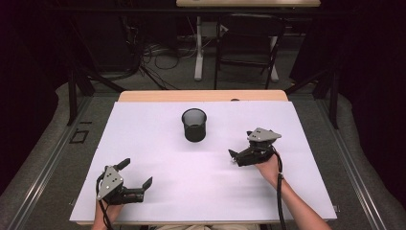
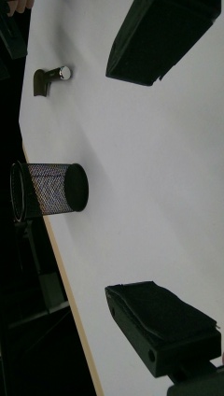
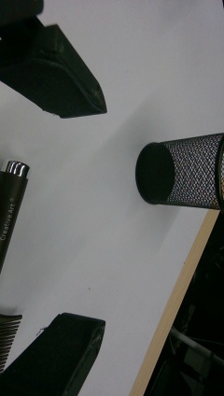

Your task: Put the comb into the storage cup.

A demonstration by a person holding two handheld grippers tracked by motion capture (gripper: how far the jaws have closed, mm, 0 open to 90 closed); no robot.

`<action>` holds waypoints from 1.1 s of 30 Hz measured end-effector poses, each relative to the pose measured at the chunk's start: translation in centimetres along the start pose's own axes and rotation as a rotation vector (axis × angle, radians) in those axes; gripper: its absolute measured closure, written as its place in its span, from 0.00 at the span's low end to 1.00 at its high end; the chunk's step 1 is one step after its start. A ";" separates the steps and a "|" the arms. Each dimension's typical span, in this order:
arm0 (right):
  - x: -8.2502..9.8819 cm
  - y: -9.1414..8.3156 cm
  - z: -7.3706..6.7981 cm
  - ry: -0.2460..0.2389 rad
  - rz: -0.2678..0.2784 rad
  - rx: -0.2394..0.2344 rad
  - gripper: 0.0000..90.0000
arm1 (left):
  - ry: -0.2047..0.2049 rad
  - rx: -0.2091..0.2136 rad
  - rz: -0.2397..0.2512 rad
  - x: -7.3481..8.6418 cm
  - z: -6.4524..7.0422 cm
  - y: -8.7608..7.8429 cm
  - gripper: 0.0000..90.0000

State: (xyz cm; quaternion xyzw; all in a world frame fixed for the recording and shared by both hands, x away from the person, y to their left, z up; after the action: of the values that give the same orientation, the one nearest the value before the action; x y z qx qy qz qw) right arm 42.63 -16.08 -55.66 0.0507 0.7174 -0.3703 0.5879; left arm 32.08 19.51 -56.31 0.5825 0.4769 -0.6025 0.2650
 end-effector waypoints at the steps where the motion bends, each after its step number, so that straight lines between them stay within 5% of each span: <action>1: 0.0 0.1 0.0 0.000 -0.002 -0.001 0.00 | -0.001 0.000 0.000 0.0 0.0 0.0 0.00; 17: 0.0 0.6 0.1 0.003 -0.017 -0.019 0.05 | 0.001 -0.002 0.001 0.0 -0.1 0.0 0.00; 24: 0.3 0.7 0.0 -0.003 -0.039 -0.020 0.23 | 0.000 -0.003 0.001 0.0 0.0 -0.1 0.00; 31: 0.8 0.9 0.1 -0.002 -0.077 -0.022 0.62 | 0.002 -0.002 0.000 0.0 -0.1 0.0 0.00; 33: 0.9 1.0 0.1 -0.001 -0.082 -0.022 0.67 | -0.001 -0.002 0.000 0.0 -0.1 -0.1 0.00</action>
State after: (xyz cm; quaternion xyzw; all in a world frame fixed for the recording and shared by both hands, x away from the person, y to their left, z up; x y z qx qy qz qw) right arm 42.92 -15.75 -56.90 0.0147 0.7228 -0.3860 0.5730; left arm 32.07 19.59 -56.29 0.5821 0.4774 -0.6021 0.2660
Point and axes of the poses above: each handheld gripper's, and its own axes: y roughly forward along the jaws, x roughly out of its underside, z roughly to its right, the point moved 8 cm from there along y, roughly forward along the jaws, and after that the axes turned 12 degrees about -x, right-handed, at the moved point
